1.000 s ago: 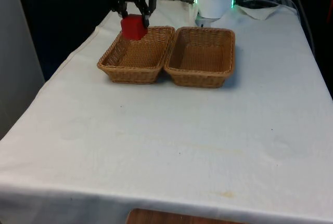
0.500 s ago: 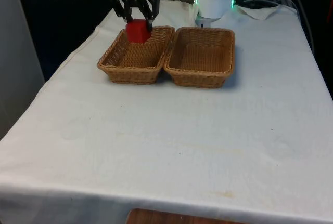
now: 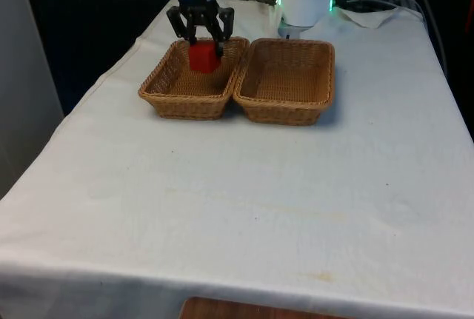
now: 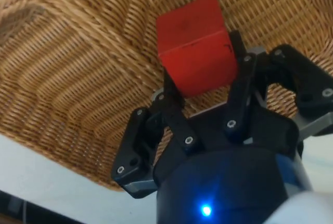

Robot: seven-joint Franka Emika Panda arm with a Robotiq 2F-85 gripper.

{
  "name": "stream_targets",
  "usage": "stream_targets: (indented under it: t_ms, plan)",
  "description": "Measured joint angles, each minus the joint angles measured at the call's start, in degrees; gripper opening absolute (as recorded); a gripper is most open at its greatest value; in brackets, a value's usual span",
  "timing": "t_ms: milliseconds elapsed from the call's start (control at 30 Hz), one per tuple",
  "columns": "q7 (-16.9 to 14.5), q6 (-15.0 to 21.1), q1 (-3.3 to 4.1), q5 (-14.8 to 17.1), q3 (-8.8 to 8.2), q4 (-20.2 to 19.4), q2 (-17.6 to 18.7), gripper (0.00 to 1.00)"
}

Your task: Pick up the red cube and place it into the right basket.

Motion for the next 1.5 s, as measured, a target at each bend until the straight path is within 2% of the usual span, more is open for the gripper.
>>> stream_targets:
  t_ms: [167, 433, 600, 633, 833, 867, 900, 1300, 1500]
  plan:
    - [-0.86, 3.21, 0.00, 1.55, 0.57, -2.23, 1.09, 0.04]
    - [-2.29, 4.47, 0.00, 4.18, 1.03, -2.35, 3.44, 0.04]
    - [-2.29, 4.47, 0.00, 4.18, 0.97, -2.35, 3.44, 0.06]
    - [-2.29, 4.47, 0.00, 4.18, 0.97, -2.41, 3.44, 0.19]
    - [-2.29, 4.47, 0.00, 4.18, 0.92, -2.46, 3.44, 0.76]
    - [-2.29, 4.47, 0.00, 4.18, 0.92, -2.46, 3.44, 0.76]
    - [-2.29, 4.47, 0.00, 4.18, 0.92, -2.46, 3.44, 0.98]
    - [-2.18, 4.41, 0.06, 4.18, 1.03, -2.18, 2.98, 1.00]
    - [0.00, 2.75, 0.52, 3.09, 1.83, -1.09, 0.40, 1.00]
